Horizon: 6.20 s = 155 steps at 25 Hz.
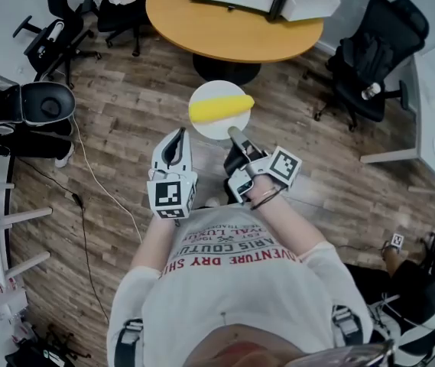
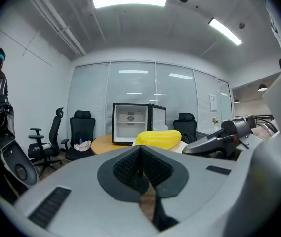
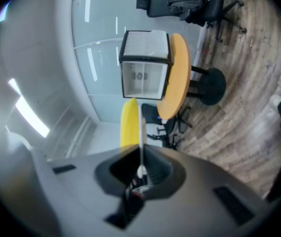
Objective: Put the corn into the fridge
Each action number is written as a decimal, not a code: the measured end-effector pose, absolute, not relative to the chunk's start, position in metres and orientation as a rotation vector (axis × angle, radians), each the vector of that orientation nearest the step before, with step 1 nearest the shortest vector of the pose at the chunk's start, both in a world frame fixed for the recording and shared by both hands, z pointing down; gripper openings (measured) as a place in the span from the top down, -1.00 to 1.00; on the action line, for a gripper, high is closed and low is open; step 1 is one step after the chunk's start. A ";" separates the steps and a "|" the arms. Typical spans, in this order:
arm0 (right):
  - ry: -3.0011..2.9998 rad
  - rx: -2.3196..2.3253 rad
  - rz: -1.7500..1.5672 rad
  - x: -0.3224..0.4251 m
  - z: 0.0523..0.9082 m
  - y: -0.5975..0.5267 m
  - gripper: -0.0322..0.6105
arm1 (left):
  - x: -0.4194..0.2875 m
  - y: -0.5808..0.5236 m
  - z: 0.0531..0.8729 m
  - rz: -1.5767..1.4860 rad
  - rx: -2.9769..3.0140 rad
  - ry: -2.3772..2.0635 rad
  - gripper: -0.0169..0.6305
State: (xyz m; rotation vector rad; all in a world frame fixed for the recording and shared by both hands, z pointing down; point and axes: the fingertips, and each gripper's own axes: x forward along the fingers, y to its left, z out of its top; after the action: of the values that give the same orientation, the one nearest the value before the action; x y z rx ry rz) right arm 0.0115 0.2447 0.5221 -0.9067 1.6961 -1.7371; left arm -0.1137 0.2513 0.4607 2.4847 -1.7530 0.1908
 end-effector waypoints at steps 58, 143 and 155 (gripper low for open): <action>1.456 -1.219 -1.473 0.052 0.504 -0.315 0.78 | -0.090 -0.356 0.445 0.151 2.793 -1.311 0.86; 2.183 -1.727 -0.699 0.060 0.485 -0.364 0.81 | -0.056 -0.394 0.464 0.240 2.812 -1.197 0.86; 2.536 -1.993 -0.198 0.050 0.472 -0.346 0.81 | -0.059 -0.375 0.461 0.237 2.833 -1.205 0.86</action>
State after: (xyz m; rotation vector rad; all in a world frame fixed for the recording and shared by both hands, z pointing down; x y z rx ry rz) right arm 0.0504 -0.3459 0.4715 -1.9927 2.5360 -0.1984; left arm -0.0593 -0.3746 0.4608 2.8333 -1.2048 0.2374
